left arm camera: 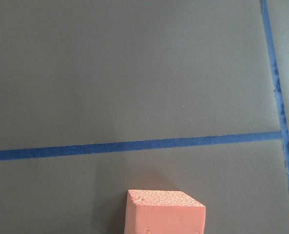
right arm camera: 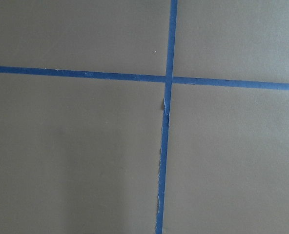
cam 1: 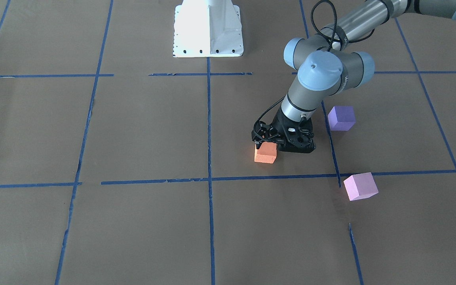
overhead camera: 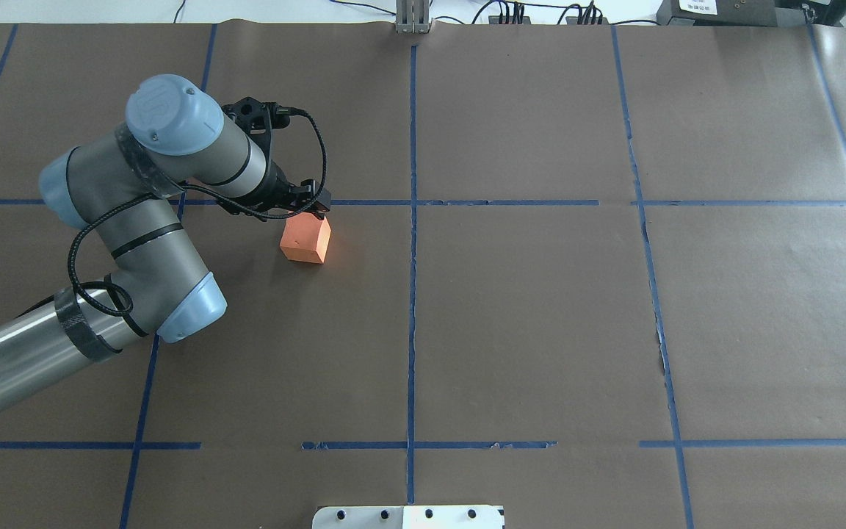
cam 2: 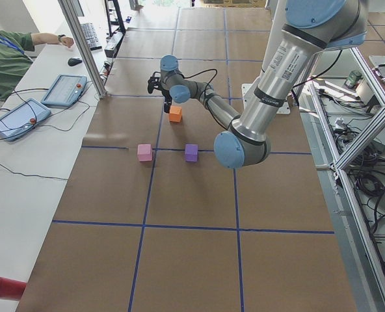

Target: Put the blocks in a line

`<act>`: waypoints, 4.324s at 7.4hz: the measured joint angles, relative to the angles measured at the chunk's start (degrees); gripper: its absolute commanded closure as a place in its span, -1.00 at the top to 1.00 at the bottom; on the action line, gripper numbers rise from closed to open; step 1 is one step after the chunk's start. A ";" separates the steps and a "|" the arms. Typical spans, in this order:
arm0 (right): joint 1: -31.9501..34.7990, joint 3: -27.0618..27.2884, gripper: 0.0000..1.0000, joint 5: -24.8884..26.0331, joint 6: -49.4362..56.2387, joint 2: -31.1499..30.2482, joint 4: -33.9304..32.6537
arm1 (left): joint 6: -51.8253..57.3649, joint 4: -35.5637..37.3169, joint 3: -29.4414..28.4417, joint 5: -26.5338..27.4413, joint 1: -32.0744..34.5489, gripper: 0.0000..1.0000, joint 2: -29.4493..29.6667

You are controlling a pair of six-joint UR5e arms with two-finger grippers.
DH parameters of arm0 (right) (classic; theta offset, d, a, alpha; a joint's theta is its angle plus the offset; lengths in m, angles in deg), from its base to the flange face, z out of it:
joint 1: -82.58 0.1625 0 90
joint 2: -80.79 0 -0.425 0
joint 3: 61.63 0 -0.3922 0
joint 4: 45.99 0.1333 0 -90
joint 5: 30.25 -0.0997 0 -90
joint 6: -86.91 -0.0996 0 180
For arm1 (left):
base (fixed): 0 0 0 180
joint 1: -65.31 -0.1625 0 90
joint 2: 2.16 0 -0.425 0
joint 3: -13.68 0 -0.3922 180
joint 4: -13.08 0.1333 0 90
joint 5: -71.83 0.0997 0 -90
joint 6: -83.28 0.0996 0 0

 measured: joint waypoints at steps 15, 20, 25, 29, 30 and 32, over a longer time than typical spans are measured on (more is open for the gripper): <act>0.00 0.05 1.00 0.00 0.00 0.00 0.00 | 18.67 3.15 4.04 -4.99 9.14 -0.08 -16.32; 0.00 0.08 1.00 0.00 0.00 0.00 0.00 | 18.57 -0.31 0.13 -6.74 9.12 1.00 -16.96; 0.00 0.08 1.00 0.00 0.00 0.00 0.00 | 35.71 10.13 6.20 -13.40 22.78 1.00 -19.37; 0.00 0.06 1.00 0.00 0.00 0.00 0.00 | 69.03 18.77 3.30 -15.95 40.74 1.00 -24.03; 0.00 0.06 1.00 0.00 0.00 0.00 0.00 | 75.42 18.74 1.70 -16.07 44.20 1.00 -25.46; 0.00 0.07 1.00 0.00 0.00 0.00 0.00 | 79.59 18.73 0.81 -16.74 48.46 1.00 -28.00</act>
